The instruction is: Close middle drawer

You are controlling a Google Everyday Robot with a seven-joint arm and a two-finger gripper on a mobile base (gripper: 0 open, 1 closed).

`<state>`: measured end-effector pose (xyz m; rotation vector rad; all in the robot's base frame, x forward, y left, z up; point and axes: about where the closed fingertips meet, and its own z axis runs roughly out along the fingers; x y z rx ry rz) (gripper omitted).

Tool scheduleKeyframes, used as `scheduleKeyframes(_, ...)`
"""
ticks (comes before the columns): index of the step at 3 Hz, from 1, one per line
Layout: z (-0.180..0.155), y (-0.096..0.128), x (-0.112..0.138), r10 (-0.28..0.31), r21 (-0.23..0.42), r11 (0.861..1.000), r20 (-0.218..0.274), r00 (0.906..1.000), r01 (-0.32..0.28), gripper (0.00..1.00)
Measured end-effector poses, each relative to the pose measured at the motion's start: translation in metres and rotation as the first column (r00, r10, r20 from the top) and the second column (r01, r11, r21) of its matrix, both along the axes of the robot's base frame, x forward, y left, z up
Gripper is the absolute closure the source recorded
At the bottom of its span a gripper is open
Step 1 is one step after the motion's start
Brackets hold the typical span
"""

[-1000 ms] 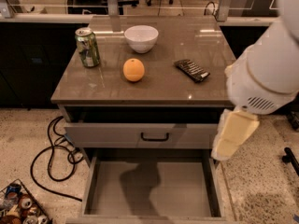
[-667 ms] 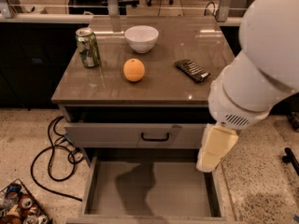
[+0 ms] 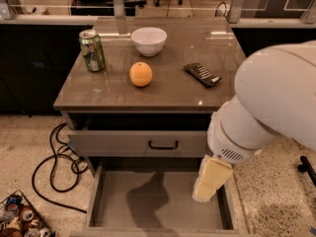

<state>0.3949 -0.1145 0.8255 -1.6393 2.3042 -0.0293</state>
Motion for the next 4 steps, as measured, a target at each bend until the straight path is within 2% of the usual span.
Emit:
scheduleKeyframes(2, -0.046, 0.016, -0.027, -0.026, 0.124, 0.992, -0.004, 0.9996, 0.026, 0.00)
scheduleKeyframes(3, -0.046, 0.016, -0.027, -0.026, 0.124, 0.992, -0.004, 0.9996, 0.026, 0.00)
scheduleKeyframes(4, -0.067, 0.017, -0.022, 0.005, 0.103, 0.995, 0.009, 0.9999, -0.006, 0.00)
